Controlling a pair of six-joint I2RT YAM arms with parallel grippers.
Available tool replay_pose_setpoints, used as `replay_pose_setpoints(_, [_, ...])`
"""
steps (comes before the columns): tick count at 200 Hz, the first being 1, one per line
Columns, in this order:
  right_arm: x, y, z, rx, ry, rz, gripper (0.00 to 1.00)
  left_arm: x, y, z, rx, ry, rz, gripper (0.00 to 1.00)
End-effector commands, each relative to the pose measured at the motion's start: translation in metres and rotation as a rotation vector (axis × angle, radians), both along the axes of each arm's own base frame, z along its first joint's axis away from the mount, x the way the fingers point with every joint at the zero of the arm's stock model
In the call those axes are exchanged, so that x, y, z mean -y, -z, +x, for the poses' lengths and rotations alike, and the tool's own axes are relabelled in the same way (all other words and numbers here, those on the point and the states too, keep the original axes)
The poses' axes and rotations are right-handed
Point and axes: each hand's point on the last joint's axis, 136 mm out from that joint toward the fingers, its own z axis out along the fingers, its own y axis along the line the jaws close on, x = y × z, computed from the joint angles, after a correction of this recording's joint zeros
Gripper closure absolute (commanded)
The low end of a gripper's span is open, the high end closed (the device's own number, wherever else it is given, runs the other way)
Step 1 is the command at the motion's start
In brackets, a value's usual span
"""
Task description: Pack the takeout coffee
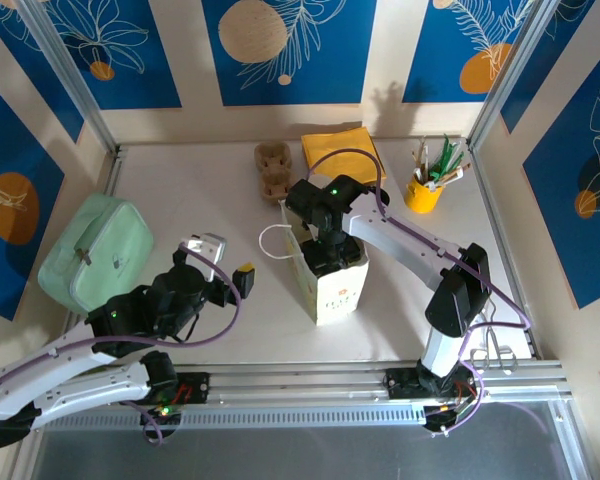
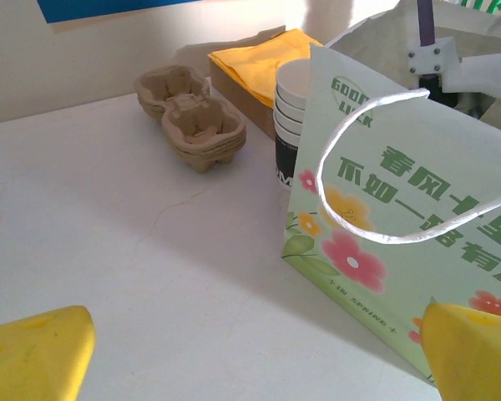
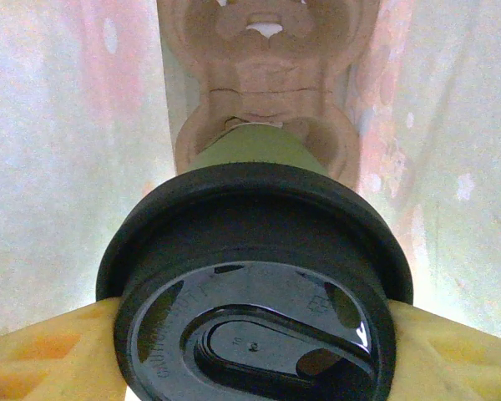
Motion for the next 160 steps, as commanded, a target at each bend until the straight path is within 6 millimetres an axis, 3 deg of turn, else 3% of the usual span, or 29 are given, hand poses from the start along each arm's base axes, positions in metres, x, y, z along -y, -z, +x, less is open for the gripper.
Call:
replay_pose_setpoints(1, [0.004, -0.016, -0.010, -0.009, 0.027, 0.036, 0.34, -0.006, -0.004, 0.004, 0.018, -0.037, -0.029, 0.01])
replay_pose_setpoints(160, [0.005, -0.005, -0.012, -0.036, 0.029, 0.013, 0.34, -0.006, -0.001, 0.003, 0.010, -0.037, -0.037, 0.01])
